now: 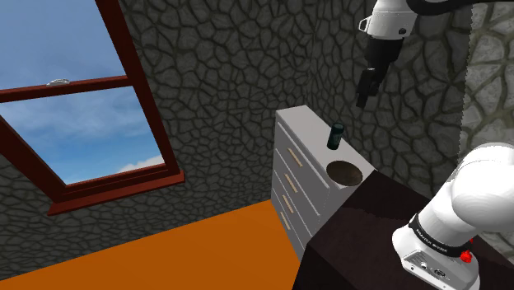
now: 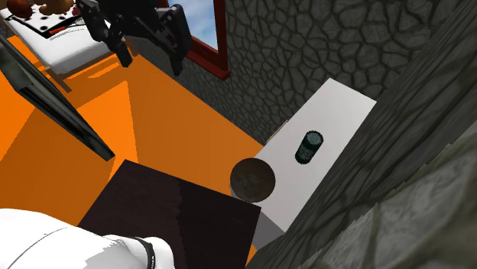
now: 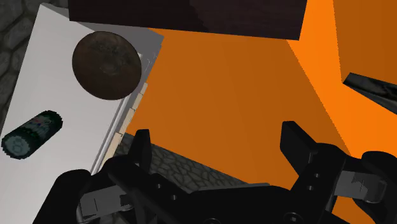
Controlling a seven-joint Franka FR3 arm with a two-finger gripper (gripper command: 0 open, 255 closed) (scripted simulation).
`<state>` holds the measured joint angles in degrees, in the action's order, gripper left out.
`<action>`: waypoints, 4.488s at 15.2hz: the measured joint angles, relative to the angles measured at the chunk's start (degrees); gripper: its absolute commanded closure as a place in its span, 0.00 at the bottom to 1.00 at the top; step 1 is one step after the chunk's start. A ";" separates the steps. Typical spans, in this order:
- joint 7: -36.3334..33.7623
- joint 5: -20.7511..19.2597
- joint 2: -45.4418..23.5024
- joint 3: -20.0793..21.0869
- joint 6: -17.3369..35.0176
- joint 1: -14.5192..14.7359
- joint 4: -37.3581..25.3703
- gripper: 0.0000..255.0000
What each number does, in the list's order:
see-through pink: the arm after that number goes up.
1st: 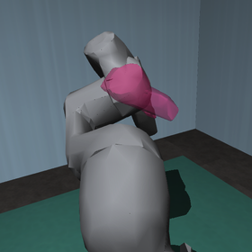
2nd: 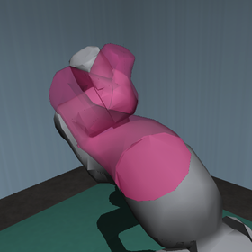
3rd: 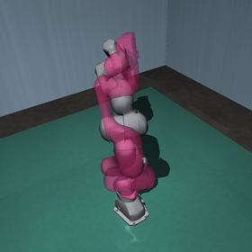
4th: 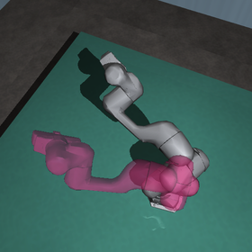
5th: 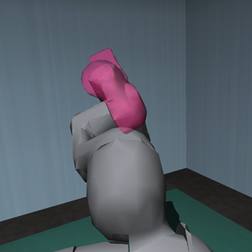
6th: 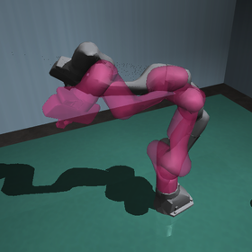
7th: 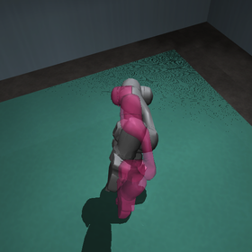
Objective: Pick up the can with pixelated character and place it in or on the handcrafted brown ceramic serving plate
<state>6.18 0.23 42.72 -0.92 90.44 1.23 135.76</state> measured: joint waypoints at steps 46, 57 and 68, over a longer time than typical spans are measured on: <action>38.53 14.97 -73.68 -18.26 49.88 -17.85 -24.13 0.00; 39.37 16.21 -76.48 -17.26 52.17 -18.65 -24.59 1.00; 39.31 16.09 -76.21 -17.37 51.94 -18.59 -24.54 1.00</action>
<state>45.49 16.32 -33.49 -18.30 142.37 -17.36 111.22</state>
